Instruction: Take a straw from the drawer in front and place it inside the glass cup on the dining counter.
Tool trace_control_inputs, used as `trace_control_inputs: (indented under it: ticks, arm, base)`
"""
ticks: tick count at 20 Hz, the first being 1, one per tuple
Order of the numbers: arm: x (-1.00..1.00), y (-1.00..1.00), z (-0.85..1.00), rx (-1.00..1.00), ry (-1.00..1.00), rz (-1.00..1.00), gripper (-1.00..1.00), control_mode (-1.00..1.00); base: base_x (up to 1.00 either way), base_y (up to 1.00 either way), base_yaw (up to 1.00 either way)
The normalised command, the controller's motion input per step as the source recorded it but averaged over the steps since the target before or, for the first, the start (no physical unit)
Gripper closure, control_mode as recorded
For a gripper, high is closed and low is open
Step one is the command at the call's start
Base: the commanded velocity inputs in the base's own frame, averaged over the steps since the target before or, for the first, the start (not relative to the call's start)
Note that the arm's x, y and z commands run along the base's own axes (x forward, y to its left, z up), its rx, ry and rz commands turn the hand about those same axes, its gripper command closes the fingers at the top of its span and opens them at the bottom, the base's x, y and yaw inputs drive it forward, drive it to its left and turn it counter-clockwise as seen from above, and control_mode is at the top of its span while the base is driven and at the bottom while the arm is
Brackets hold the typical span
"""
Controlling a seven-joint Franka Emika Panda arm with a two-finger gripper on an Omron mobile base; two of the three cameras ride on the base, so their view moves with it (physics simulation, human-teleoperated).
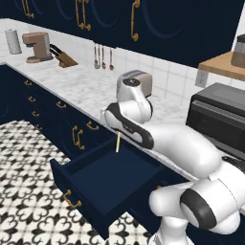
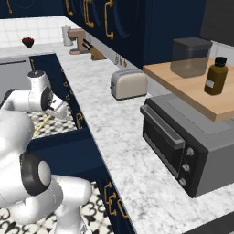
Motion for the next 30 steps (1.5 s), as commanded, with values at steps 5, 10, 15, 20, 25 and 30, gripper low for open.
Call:
trace_control_inputs:
  ticks: [5,10,15,20,25,30]
  arm:
    - [-0.50,-0.01,0.17,-0.06,-0.09,0.03,1.00,-1.00]
    - [-0.35,0.00,0.00,0.00,-0.01,0.01,1.00,1.00]
    - [0.00,0.00,0.00,0.00,0.00,0.00,1.00,1.00]
    - [0.00,0.00,0.00,0.00,0.00,0.00,1.00,1.00]
    - [0.00,0.00,0.00,0.00,0.00,0.00,1.00,1.00]
    - [0.00,0.00,0.00,0.00,0.00,0.00,1.00,1.00]
  base:
    - [0.00,0.00,0.00]
    - [-0.20,0.00,0.01]
    - [-0.99,0.13,0.31]
    - [-0.34,0.46,0.84]
    - [0.00,0.50,0.89]
    - [0.04,0.66,0.77]
